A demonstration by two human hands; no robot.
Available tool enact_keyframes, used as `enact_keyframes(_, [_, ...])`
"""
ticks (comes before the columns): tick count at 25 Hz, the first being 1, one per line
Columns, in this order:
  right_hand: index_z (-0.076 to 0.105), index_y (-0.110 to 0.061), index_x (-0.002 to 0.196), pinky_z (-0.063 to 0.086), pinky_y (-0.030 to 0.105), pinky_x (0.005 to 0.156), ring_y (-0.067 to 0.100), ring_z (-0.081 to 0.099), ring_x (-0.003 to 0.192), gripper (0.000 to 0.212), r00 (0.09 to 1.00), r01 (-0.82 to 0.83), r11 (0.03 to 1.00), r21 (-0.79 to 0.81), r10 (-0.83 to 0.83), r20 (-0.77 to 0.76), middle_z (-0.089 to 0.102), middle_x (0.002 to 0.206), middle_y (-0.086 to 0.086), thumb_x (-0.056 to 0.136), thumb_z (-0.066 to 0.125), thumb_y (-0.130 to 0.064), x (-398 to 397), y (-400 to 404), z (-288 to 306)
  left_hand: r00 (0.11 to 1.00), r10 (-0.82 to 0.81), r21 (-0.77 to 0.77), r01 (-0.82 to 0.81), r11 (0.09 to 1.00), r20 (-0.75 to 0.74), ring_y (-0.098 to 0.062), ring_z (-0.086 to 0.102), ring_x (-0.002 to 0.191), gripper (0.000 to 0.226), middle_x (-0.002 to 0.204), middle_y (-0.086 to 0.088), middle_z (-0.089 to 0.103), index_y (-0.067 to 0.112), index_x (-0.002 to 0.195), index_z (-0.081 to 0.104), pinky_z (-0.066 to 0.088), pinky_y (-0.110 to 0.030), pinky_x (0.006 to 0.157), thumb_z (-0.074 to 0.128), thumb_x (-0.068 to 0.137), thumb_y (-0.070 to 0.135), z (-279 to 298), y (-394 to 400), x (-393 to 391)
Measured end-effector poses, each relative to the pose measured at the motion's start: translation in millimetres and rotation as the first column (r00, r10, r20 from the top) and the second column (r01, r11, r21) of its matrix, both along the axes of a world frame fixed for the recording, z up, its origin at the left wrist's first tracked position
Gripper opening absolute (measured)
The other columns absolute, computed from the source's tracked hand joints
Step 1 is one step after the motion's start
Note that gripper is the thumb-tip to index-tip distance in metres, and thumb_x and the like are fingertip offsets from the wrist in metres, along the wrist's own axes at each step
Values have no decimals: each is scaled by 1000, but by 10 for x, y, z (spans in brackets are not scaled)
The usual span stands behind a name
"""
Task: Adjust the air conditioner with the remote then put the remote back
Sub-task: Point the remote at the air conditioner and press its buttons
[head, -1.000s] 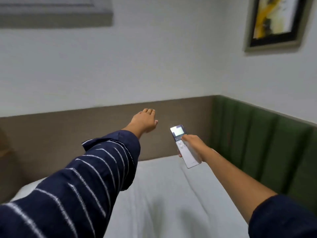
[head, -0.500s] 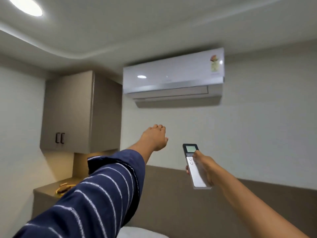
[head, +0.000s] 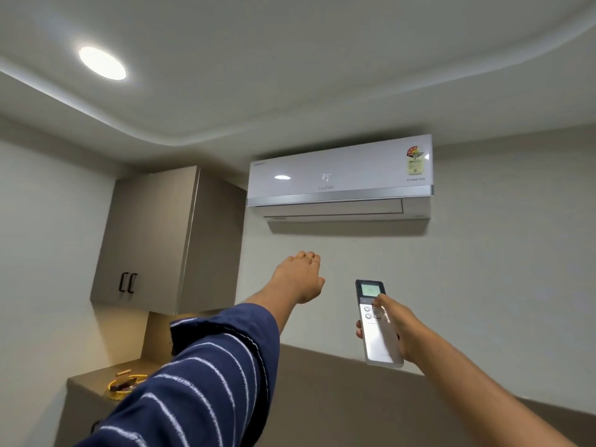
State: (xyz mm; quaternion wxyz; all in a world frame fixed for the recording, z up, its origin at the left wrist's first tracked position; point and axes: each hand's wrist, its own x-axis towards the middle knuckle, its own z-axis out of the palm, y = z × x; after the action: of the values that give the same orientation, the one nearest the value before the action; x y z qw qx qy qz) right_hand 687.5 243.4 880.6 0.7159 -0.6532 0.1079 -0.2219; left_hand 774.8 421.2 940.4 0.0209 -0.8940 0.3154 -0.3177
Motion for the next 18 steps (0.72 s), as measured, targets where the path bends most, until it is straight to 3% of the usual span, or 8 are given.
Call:
enact_keyframes(6, [57, -1, 96, 57, 30, 49, 31, 70, 53, 20, 999, -38, 997, -63, 38, -12, 71, 62, 20, 86, 45, -14, -100, 41, -10, 1000, 19, -11, -19, 1000, 6, -24, 10, 150, 63, 163, -10, 10, 6, 155, 8, 15, -38, 122, 25, 101, 35, 97, 64, -59])
enact_keyframes(12, [56, -3, 98, 57, 34, 63, 33, 70, 60, 20, 999, -48, 992, -117, 48, -7, 72, 66, 19, 85, 45, -13, -191, 53, 58, 1000, 18, -23, -18, 1000, -9, -24, 10, 150, 64, 163, -9, 10, 7, 155, 7, 14, -38, 122, 26, 101, 36, 66, 120, -83])
enact_keyframes(18, [53, -2, 97, 56, 33, 62, 32, 69, 62, 21, 994, -105, 987, -125, 106, -3, 69, 72, 21, 83, 39, -7, -197, 166, 100, 1000, 22, -25, -22, 999, -2, -25, 11, 150, 64, 163, -10, 10, 7, 155, 8, 15, -39, 122, 27, 102, 37, 53, 191, -59])
